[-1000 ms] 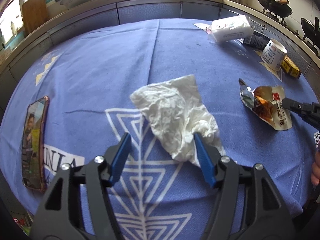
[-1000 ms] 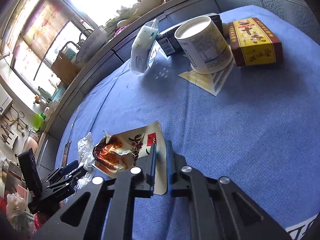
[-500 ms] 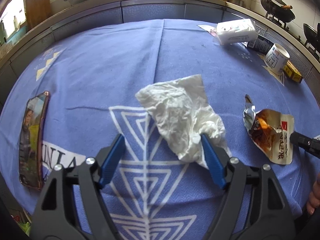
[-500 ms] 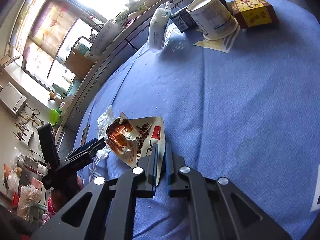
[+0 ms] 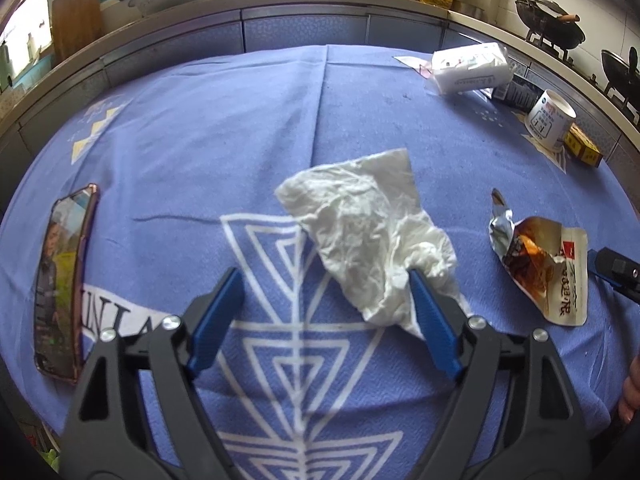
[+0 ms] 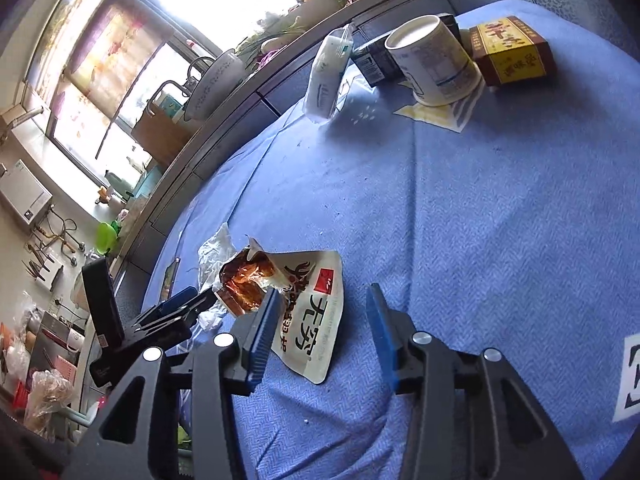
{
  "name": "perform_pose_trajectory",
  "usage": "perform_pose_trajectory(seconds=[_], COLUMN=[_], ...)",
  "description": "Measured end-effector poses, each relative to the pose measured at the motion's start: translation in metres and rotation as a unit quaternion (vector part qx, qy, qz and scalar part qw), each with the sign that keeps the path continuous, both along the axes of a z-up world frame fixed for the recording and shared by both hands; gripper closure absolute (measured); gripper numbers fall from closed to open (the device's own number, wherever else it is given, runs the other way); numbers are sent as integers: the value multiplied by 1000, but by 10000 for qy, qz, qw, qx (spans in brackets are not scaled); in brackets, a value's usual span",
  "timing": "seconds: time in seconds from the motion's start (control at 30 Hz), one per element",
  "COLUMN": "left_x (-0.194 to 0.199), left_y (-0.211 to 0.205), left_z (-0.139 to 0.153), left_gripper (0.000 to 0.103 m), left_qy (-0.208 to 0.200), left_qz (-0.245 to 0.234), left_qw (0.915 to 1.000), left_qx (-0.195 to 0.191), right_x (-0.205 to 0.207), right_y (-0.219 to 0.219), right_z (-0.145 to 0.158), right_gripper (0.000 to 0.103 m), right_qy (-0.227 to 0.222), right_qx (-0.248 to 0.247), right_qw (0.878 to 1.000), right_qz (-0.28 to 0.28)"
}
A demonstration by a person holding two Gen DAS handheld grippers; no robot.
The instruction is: Collect trash
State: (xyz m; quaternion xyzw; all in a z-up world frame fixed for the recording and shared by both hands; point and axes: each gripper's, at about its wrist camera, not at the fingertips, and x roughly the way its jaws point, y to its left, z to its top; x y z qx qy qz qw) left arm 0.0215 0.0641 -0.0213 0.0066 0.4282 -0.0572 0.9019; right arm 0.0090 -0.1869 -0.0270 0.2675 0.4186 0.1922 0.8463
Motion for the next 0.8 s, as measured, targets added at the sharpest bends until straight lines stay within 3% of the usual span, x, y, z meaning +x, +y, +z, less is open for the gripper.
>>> perform_pose_trajectory(seconds=[0.2, 0.33, 0.6, 0.67, 0.8], left_x=[0, -5, 15, 19, 19], left_y=[1, -2, -9, -8, -11], left_z=[8, 25, 23, 19, 12], left_gripper=[23, 23, 23, 32, 60], left_qy=[191, -30, 201, 304, 384], left_qz=[-131, -345, -322, -281, -323], left_qw=[9991, 9976, 9973, 9970, 9969], left_qx=[-367, -607, -632, -654, -601], right_x=[4, 7, 17, 18, 18], right_y=[0, 3, 14, 18, 23], right_z=[0, 0, 0, -1, -7], right_gripper=[57, 57, 59, 69, 88], right_qy=[8, 23, 114, 165, 260], right_qx=[-13, -35, 35, 48, 54], right_qw=[10000, 10000, 9996, 9993, 9986], right_qz=[4, 28, 237, 318, 451])
